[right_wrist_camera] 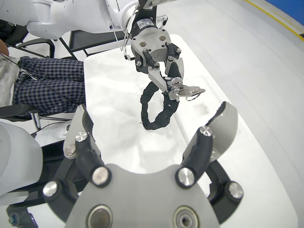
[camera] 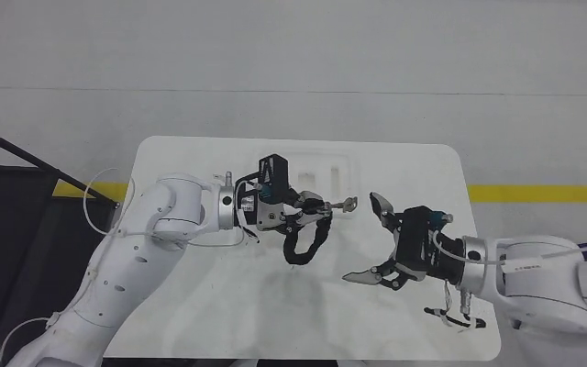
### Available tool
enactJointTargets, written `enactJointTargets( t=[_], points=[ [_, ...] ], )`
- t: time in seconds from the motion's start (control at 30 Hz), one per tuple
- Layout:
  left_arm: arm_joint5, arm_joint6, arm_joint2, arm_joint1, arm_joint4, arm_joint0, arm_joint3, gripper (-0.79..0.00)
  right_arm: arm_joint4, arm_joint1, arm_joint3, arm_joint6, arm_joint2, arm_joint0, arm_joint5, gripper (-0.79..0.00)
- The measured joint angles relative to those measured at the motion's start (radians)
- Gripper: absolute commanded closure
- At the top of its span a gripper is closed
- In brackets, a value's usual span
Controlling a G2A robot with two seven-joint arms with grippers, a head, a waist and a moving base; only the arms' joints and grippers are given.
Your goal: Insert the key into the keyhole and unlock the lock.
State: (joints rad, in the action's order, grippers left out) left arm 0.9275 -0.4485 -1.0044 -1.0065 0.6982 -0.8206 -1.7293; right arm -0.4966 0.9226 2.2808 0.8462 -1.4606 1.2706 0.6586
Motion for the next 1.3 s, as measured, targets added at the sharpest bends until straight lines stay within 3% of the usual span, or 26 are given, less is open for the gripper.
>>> enactJointTargets(
  t=[0.23, 0.47, 1.0, 1.3],
  points=[
    [-0.027, -0.094, 0.039, -0.005, -0.056, 0.052, 0.007, 0.000, -0.133, 0.002, 0.054, -0.077, 0.024, 0.027, -0.024, -0.785],
    [-0.034, -0.118, 0.064, -0.010, -0.054, 0.071, 0.014, 0.000, -0.163, 0.000, 0.064, -0.088, 0.037, 0.031, -0.038, -0.785],
    [-0.017, -0.106, 0.081, -0.015, 0.010, 0.087, 0.002, 0.000, -0.108, -0.005, 0.039, 0.005, 0.111, -0.015, -0.067, -0.785],
    [-0.019, -0.103, 0.080, -0.014, 0.033, 0.084, 0.003, 0.000, -0.168, -0.009, 0.060, 0.038, 0.112, -0.041, -0.126, -0.785]
  ],
)
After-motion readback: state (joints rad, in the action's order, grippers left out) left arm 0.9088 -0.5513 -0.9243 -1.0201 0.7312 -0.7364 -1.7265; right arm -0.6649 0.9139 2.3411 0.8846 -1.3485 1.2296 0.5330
